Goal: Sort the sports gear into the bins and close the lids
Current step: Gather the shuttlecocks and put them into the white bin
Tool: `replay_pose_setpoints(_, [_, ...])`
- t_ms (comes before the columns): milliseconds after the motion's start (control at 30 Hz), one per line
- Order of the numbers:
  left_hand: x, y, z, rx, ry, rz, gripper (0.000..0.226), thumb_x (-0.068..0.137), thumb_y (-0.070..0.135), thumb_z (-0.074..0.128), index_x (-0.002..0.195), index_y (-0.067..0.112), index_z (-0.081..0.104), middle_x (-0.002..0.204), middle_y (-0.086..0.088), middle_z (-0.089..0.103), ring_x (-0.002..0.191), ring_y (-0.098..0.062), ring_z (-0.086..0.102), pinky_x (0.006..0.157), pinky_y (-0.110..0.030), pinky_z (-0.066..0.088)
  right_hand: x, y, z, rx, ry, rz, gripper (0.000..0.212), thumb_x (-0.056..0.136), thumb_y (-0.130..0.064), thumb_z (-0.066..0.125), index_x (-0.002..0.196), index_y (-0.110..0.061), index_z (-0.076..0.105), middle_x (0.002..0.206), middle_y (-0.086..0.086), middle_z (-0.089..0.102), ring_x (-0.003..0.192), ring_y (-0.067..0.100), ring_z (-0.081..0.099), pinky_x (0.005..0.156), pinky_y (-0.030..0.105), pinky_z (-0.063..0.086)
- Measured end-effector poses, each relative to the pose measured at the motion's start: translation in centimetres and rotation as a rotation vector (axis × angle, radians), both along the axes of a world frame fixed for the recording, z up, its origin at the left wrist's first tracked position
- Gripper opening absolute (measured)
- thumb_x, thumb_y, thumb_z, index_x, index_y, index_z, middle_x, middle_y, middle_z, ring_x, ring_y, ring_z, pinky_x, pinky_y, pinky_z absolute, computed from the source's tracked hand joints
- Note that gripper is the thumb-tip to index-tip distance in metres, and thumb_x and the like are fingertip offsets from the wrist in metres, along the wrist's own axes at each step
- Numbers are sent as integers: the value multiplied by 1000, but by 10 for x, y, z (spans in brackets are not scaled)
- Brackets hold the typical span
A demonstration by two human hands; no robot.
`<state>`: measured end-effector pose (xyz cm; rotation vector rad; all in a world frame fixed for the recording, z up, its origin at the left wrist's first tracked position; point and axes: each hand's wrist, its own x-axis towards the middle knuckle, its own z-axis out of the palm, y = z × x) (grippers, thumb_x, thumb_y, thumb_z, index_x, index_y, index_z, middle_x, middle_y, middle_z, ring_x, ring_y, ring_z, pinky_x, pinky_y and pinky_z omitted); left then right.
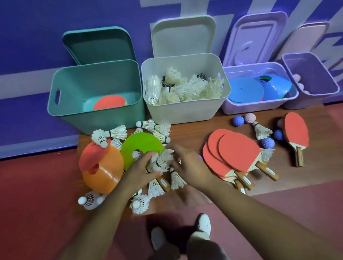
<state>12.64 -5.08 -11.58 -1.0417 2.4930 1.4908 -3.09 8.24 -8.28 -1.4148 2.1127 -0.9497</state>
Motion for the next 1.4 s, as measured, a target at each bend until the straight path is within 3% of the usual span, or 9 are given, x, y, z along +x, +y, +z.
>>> replay_pose_setpoints(100, [6,0,1,112,35,69,69,80,34,77,138,40,40,139,12,48,126,-7,46,101,-28,39,8,-5,-1,-5,-117,-36,26,88,-19,64,112,-19,55,94,2,63,92,17,59,84,38,49])
replay_pose_setpoints(233, [8,-6,8,229,174,207,65,79,23,79,128,48,44,133,9,55,122,-1,51,109,-35,41,2,-7,13,-119,-59,-114,33,89,-39,59,116,-21,64,108,-11,60,107,11,47,96,19,36])
replay_pose_setpoints(333, [10,-10,12,275,214,260,63,70,39,79,120,59,47,132,11,58,123,-6,53,108,-40,41,-4,-3,5,-150,-155,-274,27,93,-36,54,111,-20,64,103,-16,57,94,7,52,85,23,43])
replay_pose_setpoints(567, [19,-14,7,342,232,314,70,63,46,82,123,56,48,134,9,58,125,-12,54,108,-44,42,14,31,-76,658,88,-44,55,75,-35,70,121,-14,50,120,12,46,102,33,56,81,37,48])
replay_pose_setpoints(733, [27,-14,5,349,226,312,64,76,19,81,123,48,49,129,6,62,120,-12,58,104,-41,45,30,28,-98,718,275,-111,40,86,-12,51,126,-8,47,126,16,49,104,33,59,74,34,42])
replay_pose_setpoints(867, [33,-19,3,340,220,307,61,80,2,74,122,39,49,126,1,64,116,-18,61,94,-35,50,24,29,-102,617,336,-195,26,83,-12,53,108,-12,59,106,12,61,88,34,64,63,33,39])
replay_pose_setpoints(1033, [36,-27,1,283,220,270,62,76,6,79,123,36,52,123,3,65,115,-16,61,98,-39,49,6,28,-58,222,8,-295,10,81,-20,49,72,-19,46,72,0,52,67,23,52,60,41,44])
replay_pose_setpoints(1233, [28,-36,7,275,221,230,61,78,0,76,121,36,51,123,2,64,111,-12,62,96,-30,50,-17,0,38,-89,-506,-499,26,84,5,49,64,-9,42,55,1,41,50,12,35,45,20,31])
replay_pose_setpoints(1400, [24,-37,17,280,211,162,61,81,-5,72,126,29,47,114,11,62,97,10,61,76,-6,47,-11,-30,56,63,-607,-392,30,80,-4,52,55,-17,43,51,0,44,45,13,42,48,24,35])
